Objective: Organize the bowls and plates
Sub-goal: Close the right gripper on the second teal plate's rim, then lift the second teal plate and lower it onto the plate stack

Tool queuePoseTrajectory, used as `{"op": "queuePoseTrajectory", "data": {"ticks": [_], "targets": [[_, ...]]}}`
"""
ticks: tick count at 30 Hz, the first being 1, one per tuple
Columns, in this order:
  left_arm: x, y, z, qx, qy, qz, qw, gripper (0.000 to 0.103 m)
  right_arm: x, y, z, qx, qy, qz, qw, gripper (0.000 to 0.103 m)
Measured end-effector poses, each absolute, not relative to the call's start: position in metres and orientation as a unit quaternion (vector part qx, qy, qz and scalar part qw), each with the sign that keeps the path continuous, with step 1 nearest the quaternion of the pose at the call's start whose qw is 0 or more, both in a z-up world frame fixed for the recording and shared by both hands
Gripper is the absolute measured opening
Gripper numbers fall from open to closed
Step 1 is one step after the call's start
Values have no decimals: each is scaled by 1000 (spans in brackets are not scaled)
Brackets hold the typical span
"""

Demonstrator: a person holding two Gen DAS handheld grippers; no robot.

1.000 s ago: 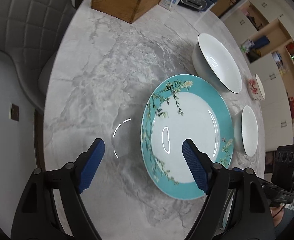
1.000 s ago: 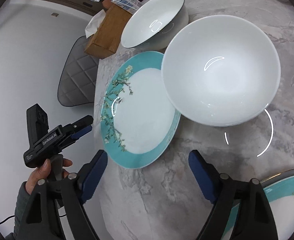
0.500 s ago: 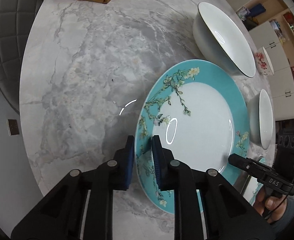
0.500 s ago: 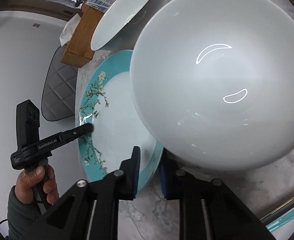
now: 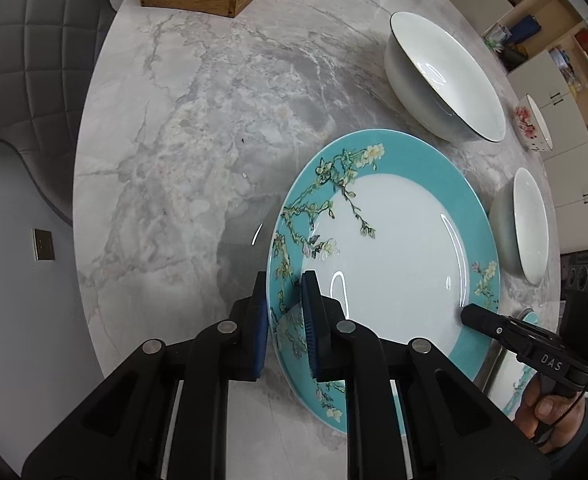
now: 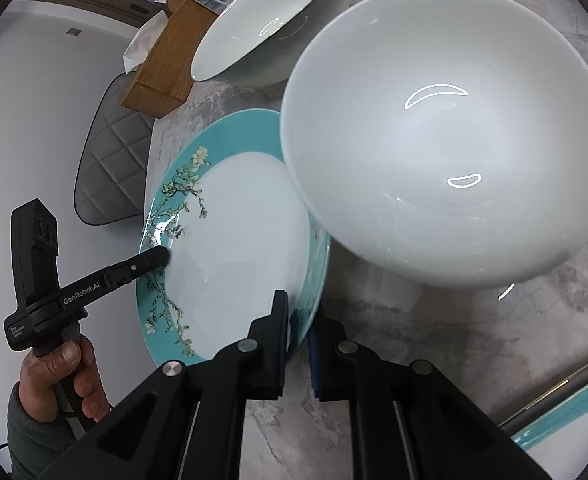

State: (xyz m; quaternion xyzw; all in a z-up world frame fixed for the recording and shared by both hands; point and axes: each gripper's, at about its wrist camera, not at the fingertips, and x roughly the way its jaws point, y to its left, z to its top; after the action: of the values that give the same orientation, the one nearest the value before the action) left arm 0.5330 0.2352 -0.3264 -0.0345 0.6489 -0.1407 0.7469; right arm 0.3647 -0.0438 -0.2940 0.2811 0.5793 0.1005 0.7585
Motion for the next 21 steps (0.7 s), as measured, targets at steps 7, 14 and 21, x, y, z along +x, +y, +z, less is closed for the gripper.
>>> {"op": "queuePoseTrajectory", "data": {"ticks": [7,14,21], "targets": [[491,241,-299,-45,627,-137,765,13,344,-42,-270,254,577,113,768,11],[438,241,-267,-82,609,-142,776,13,309,-47,-231,227,563,133,783,11],[377,207,-241,-107,595,-149,783,13,264,-77,-201,197,554,147,795,12]]}}
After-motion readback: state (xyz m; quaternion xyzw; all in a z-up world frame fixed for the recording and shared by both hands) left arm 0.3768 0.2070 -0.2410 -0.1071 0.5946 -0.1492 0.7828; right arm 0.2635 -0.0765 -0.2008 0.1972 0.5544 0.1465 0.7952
